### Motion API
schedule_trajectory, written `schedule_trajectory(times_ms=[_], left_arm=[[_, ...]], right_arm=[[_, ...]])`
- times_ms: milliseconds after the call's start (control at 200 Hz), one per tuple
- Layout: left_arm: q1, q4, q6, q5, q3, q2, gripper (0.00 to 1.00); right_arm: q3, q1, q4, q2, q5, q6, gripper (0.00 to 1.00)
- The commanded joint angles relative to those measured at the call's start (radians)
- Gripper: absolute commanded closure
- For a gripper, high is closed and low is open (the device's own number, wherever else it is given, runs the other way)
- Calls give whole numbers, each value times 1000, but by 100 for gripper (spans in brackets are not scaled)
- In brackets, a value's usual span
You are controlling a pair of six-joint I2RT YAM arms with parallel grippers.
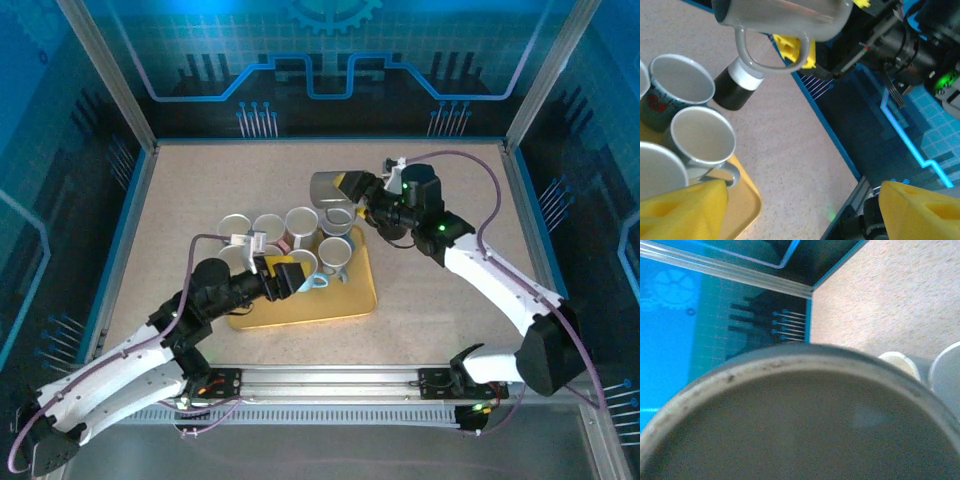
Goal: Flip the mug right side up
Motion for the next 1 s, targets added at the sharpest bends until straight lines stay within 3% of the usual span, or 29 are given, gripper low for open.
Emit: schedule_trajectory(times_ms=[0, 155, 355, 640, 880, 990], left_arm=[[31, 207, -89, 100, -9, 49, 16], [58, 357, -122, 155, -23, 111, 12], [97, 610, -175, 240, -50, 189, 16], [133, 717, -186, 277, -50, 265, 23], [135, 788, -181, 341, -48, 275, 49], [136, 788, -164, 342, -66, 253, 69]], right_arm=[[-12, 23, 233, -92, -67, 102, 94], [-68, 48, 293, -137, -105, 150, 94], [-99, 73, 353, -173, -150, 181, 94], [-127, 95, 418, -193, -202, 217, 94], [-153, 141, 498, -172, -224, 266, 94], [-153, 168, 524, -145, -244, 268, 93]])
